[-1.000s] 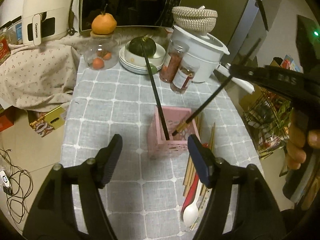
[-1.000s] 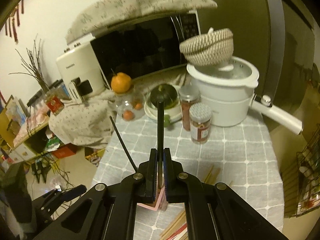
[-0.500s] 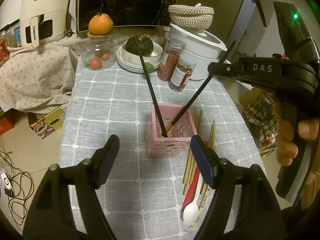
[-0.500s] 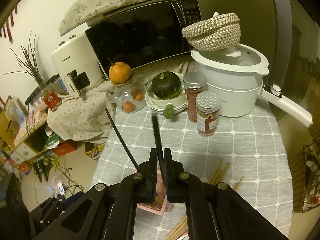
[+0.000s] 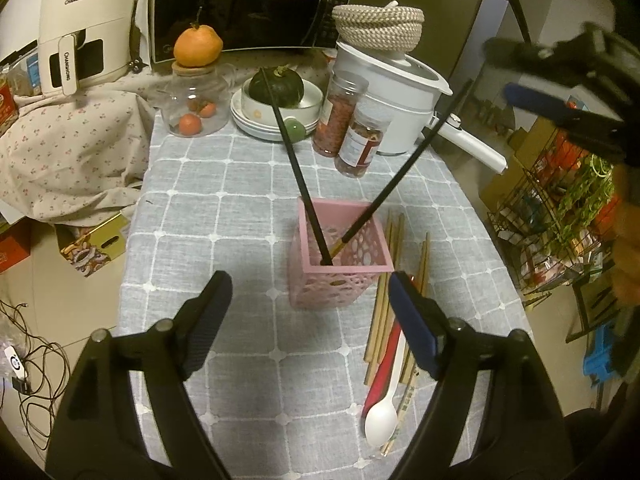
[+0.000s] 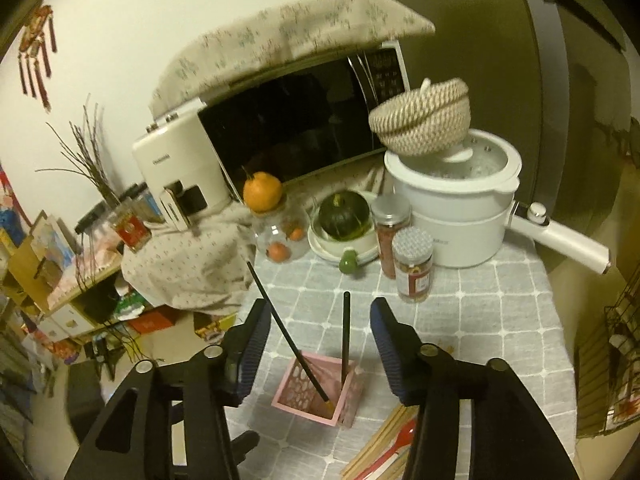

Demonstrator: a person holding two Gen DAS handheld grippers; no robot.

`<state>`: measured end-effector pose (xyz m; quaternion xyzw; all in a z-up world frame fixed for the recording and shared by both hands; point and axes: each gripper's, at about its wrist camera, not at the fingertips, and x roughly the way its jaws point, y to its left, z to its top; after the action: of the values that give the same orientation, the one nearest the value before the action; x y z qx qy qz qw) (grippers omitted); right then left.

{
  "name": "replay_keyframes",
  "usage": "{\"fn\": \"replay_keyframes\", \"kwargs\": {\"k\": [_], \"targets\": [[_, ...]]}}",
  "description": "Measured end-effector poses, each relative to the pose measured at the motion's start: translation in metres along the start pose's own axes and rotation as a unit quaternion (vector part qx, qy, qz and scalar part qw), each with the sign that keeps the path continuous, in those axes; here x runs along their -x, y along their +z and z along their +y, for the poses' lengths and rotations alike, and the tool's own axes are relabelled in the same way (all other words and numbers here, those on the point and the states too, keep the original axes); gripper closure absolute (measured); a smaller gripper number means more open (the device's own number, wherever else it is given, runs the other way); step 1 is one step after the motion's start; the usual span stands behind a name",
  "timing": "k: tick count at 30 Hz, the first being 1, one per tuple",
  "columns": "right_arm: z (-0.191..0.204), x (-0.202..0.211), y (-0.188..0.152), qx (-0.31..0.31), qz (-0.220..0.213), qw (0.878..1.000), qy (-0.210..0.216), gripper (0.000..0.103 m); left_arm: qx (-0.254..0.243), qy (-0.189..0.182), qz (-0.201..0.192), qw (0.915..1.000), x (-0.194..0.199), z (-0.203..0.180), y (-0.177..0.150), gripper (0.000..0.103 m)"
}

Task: Organize utensils
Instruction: 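Lower the black chopstick into the pink basket with the right tool and release, then grasp the green-tipped wooden chopstick with the right tool while the left tool approaches the wooden chopsticks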

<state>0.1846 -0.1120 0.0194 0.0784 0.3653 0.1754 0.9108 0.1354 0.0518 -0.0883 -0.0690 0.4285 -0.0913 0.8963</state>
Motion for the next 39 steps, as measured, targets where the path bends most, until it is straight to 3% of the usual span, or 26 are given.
{"fn": "replay_keyframes", "kwargs": {"k": [6, 8, 13, 25, 31, 35, 39], "targets": [[-0.011, 0.033, -0.01, 0.011, -0.017, 1.0, -0.007, 0.029, 0.002, 0.003, 0.001, 1.0, 0.003, -0.002, -0.005, 0.015], [-0.017, 0.04, -0.02, 0.023, -0.017, 0.999, -0.027, 0.024, 0.005, 0.007, 0.005, 1.0, 0.002, -0.002, -0.006, 0.014], [-0.032, 0.037, -0.05, 0.047, 0.009, 0.997, -0.067, 0.02, 0.012, 0.016, 0.016, 0.9997, -0.002, -0.001, -0.012, 0.011], [-0.087, -0.016, -0.122, -0.006, 0.13, 0.985, -0.111, 0.019, -0.027, 0.049, 0.054, 0.997, -0.025, -0.006, -0.035, 0.011], [-0.107, -0.048, -0.152, -0.032, 0.211, 0.969, -0.125, 0.019, -0.034, 0.042, 0.106, 0.9929, -0.041, -0.01, -0.044, 0.011], [-0.119, -0.071, -0.173, -0.059, 0.266, 0.954, -0.126, 0.019, -0.033, 0.04, 0.116, 0.9919, -0.044, -0.013, -0.045, 0.011], [-0.124, -0.084, -0.187, -0.081, 0.293, 0.944, -0.127, 0.019, -0.034, 0.036, 0.123, 0.9912, -0.047, -0.016, -0.046, 0.011]]}}
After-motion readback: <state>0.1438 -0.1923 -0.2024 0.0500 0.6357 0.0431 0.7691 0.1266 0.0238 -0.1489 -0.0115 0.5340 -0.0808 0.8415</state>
